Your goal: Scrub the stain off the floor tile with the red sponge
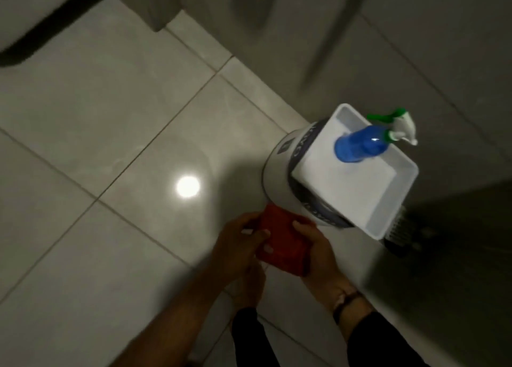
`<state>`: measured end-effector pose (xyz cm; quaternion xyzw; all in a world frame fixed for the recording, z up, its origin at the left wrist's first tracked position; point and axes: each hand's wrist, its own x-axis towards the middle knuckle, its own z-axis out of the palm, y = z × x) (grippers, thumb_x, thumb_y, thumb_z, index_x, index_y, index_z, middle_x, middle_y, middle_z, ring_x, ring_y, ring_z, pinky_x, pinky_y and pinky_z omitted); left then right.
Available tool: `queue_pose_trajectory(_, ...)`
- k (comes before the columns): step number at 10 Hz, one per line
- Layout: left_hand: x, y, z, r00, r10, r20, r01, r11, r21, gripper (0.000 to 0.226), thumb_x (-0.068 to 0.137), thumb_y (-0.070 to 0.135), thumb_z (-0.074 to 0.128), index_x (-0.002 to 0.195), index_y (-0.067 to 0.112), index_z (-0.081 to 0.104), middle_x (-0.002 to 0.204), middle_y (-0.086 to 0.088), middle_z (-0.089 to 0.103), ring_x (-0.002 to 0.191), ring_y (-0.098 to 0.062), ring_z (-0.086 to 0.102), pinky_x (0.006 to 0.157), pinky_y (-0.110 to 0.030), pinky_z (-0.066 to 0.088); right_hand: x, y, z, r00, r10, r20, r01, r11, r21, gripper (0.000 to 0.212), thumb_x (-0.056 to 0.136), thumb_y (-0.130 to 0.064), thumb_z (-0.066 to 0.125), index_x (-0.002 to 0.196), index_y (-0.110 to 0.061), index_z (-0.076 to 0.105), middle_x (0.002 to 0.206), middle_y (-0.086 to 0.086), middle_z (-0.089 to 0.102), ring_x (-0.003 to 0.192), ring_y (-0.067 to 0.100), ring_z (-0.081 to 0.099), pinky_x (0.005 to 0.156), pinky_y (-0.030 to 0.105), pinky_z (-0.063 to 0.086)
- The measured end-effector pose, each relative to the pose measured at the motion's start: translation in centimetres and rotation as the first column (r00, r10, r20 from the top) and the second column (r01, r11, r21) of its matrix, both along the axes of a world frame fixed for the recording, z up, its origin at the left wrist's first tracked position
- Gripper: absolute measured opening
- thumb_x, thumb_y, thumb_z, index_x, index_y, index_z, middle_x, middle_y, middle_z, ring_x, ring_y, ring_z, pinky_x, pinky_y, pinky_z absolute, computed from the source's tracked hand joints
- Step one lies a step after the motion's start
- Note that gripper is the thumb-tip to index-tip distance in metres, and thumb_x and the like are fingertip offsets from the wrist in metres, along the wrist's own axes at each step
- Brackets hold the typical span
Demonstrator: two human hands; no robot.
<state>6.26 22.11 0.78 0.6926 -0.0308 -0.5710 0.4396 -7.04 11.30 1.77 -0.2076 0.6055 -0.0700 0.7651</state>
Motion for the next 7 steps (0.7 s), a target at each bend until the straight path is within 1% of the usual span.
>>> queue_pose_trajectory(1,-0.8,-9.8,3.4,0.958,-0.238,0.159,0.241,0.971,0.004,0.041,0.087,0.027,0.076,0.128,0.025,0.076,0.112,0.002,0.077,0.099,-0.020,0.076,0.091,-0.035,0.062,-2.8,-7.2,2.4,0.994,-0.106,-0.016,0.104,0.991,-0.081,0.047,0.075,-0.008,0.062,0.117,-0.012,0.081,0.108,0.019,0.086,0.091,0.039,0.084,0.071,0.054,0.070)
queue_pose_trajectory(2,-0.8,-15.4,3.5,0.892,-0.348,0.289,0.348,0.936,0.052,0.040,0.090,0.033,0.072,0.130,0.029,0.074,0.110,0.005,0.076,0.099,-0.016,0.074,0.090,-0.033,0.060,-3.2,-11.4,1.6,0.979,-0.166,-0.114,0.148,0.977,-0.156,0.046,0.080,-0.003,0.057,0.121,-0.012,0.076,0.107,0.017,0.084,0.088,0.038,0.081,0.071,0.049,0.069)
queue_pose_trajectory(3,-1.8,-22.5,1.2,0.739,-0.529,0.418,0.489,0.847,0.208,0.040,0.097,0.037,0.064,0.134,0.023,0.068,0.125,-0.002,0.074,0.095,-0.016,0.065,0.076,-0.026,0.048,-3.3,-16.1,-1.4,0.960,-0.141,-0.244,0.070,0.958,-0.279,0.043,0.094,0.001,0.059,0.133,-0.013,0.070,0.131,0.018,0.077,0.106,0.038,0.075,0.098,0.051,0.064)
queue_pose_trajectory(4,-2.8,-25.0,-1.0,0.612,-0.649,0.451,0.545,0.760,0.354,0.038,0.101,0.034,0.058,0.134,0.016,0.067,0.131,-0.009,0.072,0.106,-0.025,0.069,0.080,-0.028,0.049,-3.4,-17.7,-4.0,0.921,-0.102,-0.376,-0.011,0.957,-0.289,0.046,0.094,0.004,0.067,0.139,-0.007,0.067,0.135,0.018,0.075,0.095,0.031,0.074,0.090,0.043,0.065)
queue_pose_trajectory(5,-4.0,-25.7,-3.3,0.532,-0.732,0.426,0.519,0.679,0.519,0.037,0.102,0.024,0.059,0.136,0.012,0.066,0.133,-0.015,0.070,0.120,-0.034,0.070,0.096,-0.044,0.059,-3.3,-18.9,-6.9,0.867,0.008,-0.498,-0.152,0.956,-0.250,0.049,0.087,0.007,0.078,0.135,0.000,0.069,0.135,0.022,0.075,0.107,0.038,0.077,0.101,0.051,0.064)
queue_pose_trajectory(6,-4.5,-26.0,-3.7,0.515,-0.726,0.455,0.476,0.684,0.553,0.039,0.101,0.025,0.062,0.138,0.013,0.064,0.134,-0.014,0.068,0.121,-0.034,0.069,0.100,-0.050,0.060,-3.1,-19.3,-7.8,0.798,0.024,-0.602,-0.217,0.943,-0.251,0.058,0.081,0.000,0.087,0.135,-0.003,0.067,0.138,0.022,0.073,0.121,0.042,0.073,0.105,0.060,0.063)
queue_pose_trajectory(7,-5.9,-26.2,-3.5,0.418,-0.714,0.562,0.454,0.700,0.552,0.060,0.094,0.030,0.074,0.149,0.017,0.051,0.144,-0.014,0.057,0.127,-0.037,0.064,0.096,-0.054,0.058,-2.3,-19.5,-7.6,0.621,0.013,-0.784,-0.359,0.894,-0.269,0.080,0.077,-0.021,0.096,0.144,-0.012,0.053,0.150,0.015,0.063,0.136,0.039,0.064,0.117,0.051,0.056)
